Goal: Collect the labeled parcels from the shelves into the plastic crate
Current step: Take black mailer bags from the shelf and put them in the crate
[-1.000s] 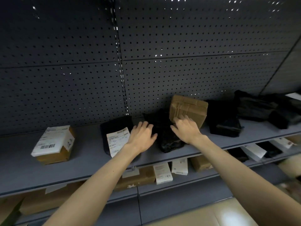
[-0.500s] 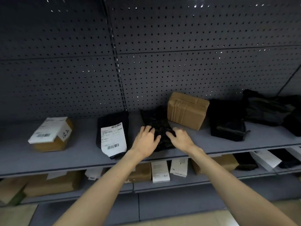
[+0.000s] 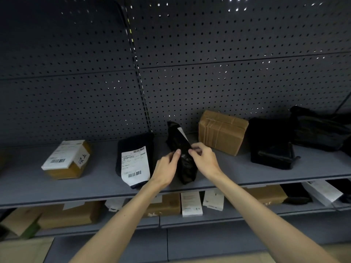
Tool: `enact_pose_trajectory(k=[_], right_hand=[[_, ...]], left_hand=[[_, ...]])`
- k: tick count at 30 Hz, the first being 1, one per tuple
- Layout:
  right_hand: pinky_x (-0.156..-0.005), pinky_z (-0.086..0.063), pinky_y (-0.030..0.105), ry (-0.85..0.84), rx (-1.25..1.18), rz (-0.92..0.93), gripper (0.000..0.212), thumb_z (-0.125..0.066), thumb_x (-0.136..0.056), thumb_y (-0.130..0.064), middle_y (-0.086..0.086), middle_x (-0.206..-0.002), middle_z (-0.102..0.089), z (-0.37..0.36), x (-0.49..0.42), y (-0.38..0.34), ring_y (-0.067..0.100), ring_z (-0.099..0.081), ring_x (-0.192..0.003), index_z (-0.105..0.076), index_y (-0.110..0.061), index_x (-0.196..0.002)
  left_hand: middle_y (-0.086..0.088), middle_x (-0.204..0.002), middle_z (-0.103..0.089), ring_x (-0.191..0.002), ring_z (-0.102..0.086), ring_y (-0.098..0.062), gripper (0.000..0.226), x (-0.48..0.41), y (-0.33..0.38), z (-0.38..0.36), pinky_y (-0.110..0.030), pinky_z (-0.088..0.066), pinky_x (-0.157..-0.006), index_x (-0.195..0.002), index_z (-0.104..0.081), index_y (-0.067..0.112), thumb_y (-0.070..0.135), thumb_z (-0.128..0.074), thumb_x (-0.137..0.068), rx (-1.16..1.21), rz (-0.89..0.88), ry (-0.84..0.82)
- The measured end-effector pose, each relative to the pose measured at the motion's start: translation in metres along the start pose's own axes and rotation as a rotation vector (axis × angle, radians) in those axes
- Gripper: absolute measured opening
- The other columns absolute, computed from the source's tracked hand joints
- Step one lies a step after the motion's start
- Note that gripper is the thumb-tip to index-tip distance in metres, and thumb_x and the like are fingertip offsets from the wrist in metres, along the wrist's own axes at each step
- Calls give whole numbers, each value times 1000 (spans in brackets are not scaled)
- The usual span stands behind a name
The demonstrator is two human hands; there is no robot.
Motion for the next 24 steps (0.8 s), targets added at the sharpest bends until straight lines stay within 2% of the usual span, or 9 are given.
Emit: enact_pose_trajectory(k=[2,4,6,10,12,15,17,20,24], right_hand=[[-91,-42,22,-14,-8,-29,35,-60,-97,-26,5,-117,-66,2,2,9,15,-59,-112,-62,-11,-129],[-92,-43,22,-4,-31,-35,36,-61,-97,-27,5,-117,-67,3,4,13,15,-60,-112,-62,-10,-128],[-91,-45,23,0,-54,-26,33,-62,-96,-28,3,-113,-68,1,4,14,14,-61,-110,-64,-11,-125],[-91,-42,20,-64,-39,13,30,-56,-100,-32,-4,-113,-67,-3,4,7,8,-58,-110,-66,-17,-124],[-86,-38,20,-89,-18,1,32,-49,-103,-34,-6,-112,-65,-4,1,6,7,-55,-106,-66,-18,-124],[-81,-38,24,-106,18,-87,36,-45,-104,-36,3,-113,-65,-7,-7,13,16,-59,-106,-64,-14,-125],[-82,-40,27,-110,46,-156,36,-46,-103,-37,8,-116,-66,-10,-13,20,22,-60,-109,-63,-13,-123],[-86,-51,37,-136,51,-226,24,-51,-101,-37,6,-107,-67,-19,-20,30,21,-63,-99,-65,-18,-105],[-87,-52,41,-168,-28,-235,20,-56,-99,-31,6,-98,-70,-28,-20,35,21,-64,-93,-69,-16,-97]], left_hand=[[0,-123,-69,-114,-61,-9,52,1,4,-6,-20,-46,-90,-138,-60,22,57,-44,-102,10,-33,-32],[0,-125,-69,-118,-62,-10,49,0,7,-10,-19,-46,-90,-141,-57,23,52,-46,-103,31,-43,-42],[4,-130,-65,-124,-59,-11,47,1,7,-9,-20,-45,-93,-147,-49,26,48,-45,-105,38,-61,-37],[15,-148,-40,-137,-35,-2,54,3,5,3,-17,-25,-108,-159,-20,39,35,-39,-109,79,-95,-54],[11,-158,-35,-146,-30,-7,51,1,0,12,-18,-20,-111,-158,-25,40,28,-37,-110,47,-114,-45],[3,-157,-41,-147,-33,-14,47,-3,-8,26,-23,-24,-116,-154,-37,36,22,-37,-109,6,-108,-4],[1,-155,-44,-147,-33,-16,44,-4,-13,34,-25,-24,-117,-153,-42,31,26,-36,-110,3,-82,44],[-1,-152,-49,-145,-37,-17,44,-6,-17,41,-22,-27,-110,-149,-48,22,36,-38,-109,-7,-47,114],[-4,-153,-49,-143,-42,-20,51,-8,-22,39,-24,-30,-110,-150,-48,15,42,-43,-107,-14,6,101]])
Point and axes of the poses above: each hand's wrist, its own x-axis away from the middle knuckle, its own z-axis out of the back of the hand, y = z × x, the point moved 2 cm from there along -x, towards the middle knuckle
